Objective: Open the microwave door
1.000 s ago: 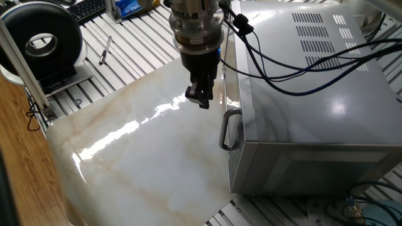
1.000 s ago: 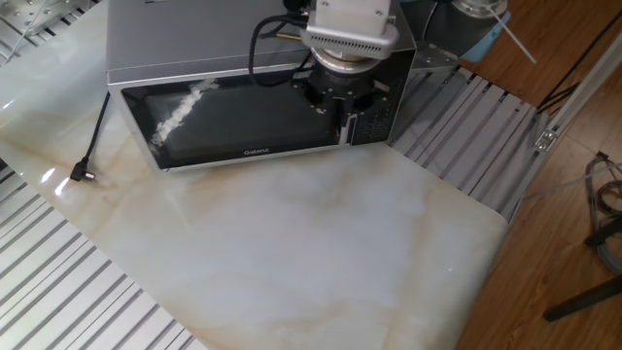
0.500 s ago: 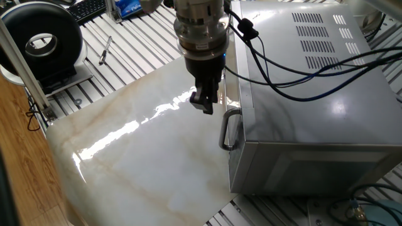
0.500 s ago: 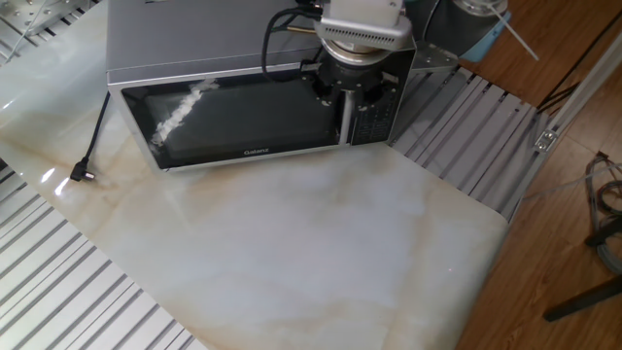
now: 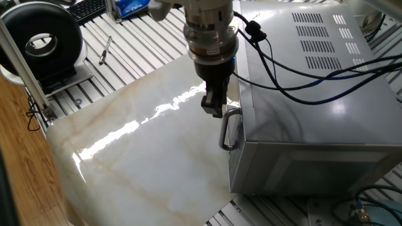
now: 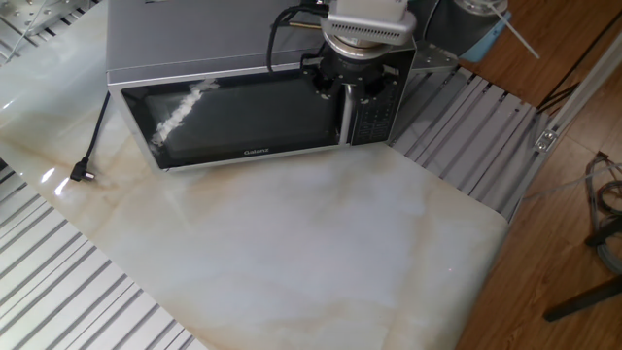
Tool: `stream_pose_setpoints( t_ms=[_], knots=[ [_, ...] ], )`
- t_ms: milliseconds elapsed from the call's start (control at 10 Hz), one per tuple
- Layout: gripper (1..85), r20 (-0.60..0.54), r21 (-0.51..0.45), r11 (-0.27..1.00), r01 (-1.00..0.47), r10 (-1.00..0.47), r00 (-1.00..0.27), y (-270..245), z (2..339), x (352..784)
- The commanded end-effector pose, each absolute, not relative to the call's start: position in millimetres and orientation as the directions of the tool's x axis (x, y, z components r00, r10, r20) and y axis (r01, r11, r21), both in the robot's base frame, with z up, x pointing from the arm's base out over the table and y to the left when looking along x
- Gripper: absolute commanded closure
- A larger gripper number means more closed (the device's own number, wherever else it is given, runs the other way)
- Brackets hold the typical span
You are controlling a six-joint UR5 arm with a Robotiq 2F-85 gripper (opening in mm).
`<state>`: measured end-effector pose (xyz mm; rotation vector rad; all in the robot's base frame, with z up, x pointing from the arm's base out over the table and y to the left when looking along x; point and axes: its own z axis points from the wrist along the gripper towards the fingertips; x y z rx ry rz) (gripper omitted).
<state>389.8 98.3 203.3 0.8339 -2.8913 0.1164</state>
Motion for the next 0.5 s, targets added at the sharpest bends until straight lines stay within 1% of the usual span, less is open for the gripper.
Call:
stream_pose_setpoints(
  t_ms=[0,400],
  knots=[
    [46.7,0.147,-0.027,0.840,-0.542,-0.533,-0.833,93.4,202.5,382.1],
    [47.3,0.158,-0.037,0.843,-0.537,-0.525,-0.836,99.2,206.1,378.4]
  ],
)
